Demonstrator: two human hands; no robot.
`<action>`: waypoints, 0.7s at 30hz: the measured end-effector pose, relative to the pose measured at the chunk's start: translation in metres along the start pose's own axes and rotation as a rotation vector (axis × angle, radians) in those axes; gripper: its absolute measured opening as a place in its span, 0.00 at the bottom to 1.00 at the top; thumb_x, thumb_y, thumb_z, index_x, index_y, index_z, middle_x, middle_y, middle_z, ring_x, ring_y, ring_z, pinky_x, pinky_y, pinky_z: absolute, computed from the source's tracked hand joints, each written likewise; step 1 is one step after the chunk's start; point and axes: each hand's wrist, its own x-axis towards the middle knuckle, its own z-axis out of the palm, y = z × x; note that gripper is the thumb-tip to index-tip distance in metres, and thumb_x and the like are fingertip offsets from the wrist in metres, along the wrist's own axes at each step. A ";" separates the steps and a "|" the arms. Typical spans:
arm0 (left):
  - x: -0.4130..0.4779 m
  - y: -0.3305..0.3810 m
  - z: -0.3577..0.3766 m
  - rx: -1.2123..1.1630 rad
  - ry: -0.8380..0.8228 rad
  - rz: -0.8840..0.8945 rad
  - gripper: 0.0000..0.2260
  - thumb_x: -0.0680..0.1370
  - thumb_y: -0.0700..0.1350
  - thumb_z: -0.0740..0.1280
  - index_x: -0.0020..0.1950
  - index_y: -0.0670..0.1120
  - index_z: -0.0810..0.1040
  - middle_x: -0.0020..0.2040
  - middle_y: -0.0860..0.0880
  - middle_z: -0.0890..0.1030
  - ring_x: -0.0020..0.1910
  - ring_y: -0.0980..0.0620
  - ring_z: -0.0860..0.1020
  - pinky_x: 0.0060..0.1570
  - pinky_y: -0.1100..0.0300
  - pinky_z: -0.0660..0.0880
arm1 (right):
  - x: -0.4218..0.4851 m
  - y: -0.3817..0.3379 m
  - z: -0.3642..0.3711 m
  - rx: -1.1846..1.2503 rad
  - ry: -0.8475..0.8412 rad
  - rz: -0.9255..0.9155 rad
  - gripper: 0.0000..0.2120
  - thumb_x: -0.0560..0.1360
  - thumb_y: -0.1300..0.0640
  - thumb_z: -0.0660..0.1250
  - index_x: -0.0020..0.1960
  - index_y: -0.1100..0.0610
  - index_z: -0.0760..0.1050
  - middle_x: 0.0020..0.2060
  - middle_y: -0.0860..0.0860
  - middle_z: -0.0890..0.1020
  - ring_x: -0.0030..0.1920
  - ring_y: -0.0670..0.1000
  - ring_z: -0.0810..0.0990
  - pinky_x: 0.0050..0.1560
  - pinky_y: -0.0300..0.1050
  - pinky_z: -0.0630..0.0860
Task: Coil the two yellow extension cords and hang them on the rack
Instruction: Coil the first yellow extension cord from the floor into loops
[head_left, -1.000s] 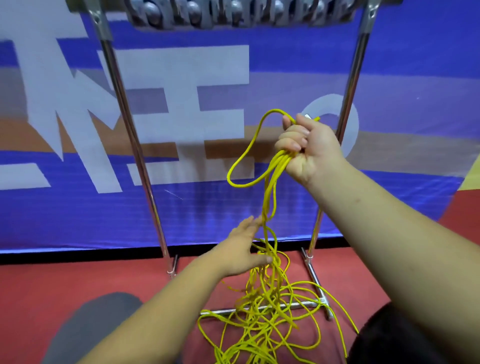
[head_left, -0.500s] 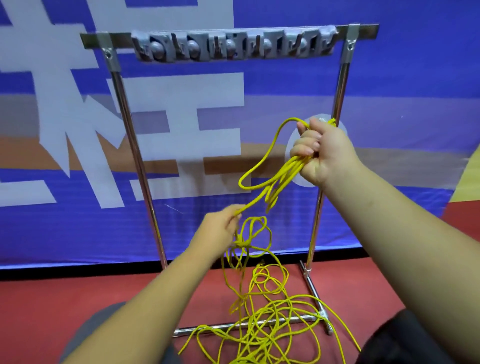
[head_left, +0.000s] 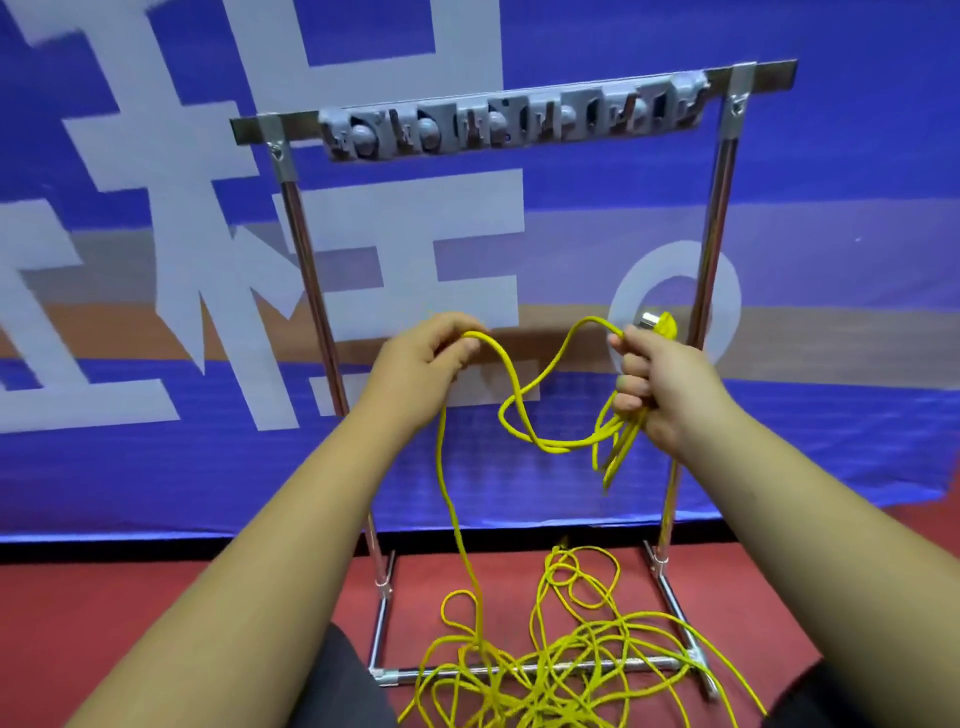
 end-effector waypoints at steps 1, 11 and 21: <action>-0.006 -0.005 0.003 -0.013 -0.032 -0.035 0.07 0.82 0.42 0.68 0.53 0.52 0.84 0.37 0.57 0.80 0.36 0.58 0.78 0.42 0.58 0.77 | -0.001 0.003 -0.002 -0.011 -0.007 0.001 0.11 0.87 0.52 0.62 0.52 0.57 0.77 0.24 0.44 0.60 0.21 0.44 0.57 0.21 0.38 0.58; -0.061 -0.075 0.035 0.159 -0.362 -0.217 0.04 0.78 0.49 0.74 0.49 0.59 0.86 0.44 0.51 0.78 0.41 0.54 0.77 0.48 0.58 0.76 | -0.006 0.050 -0.036 -0.085 -0.004 -0.009 0.11 0.86 0.51 0.63 0.53 0.58 0.79 0.25 0.46 0.64 0.24 0.47 0.65 0.26 0.42 0.67; -0.079 -0.115 0.073 -0.151 -0.438 -0.904 0.07 0.80 0.40 0.68 0.55 0.39 0.83 0.51 0.38 0.86 0.44 0.46 0.88 0.46 0.53 0.83 | 0.001 0.076 -0.046 -0.059 -0.066 0.105 0.10 0.85 0.52 0.66 0.49 0.56 0.77 0.25 0.45 0.60 0.21 0.44 0.57 0.21 0.38 0.57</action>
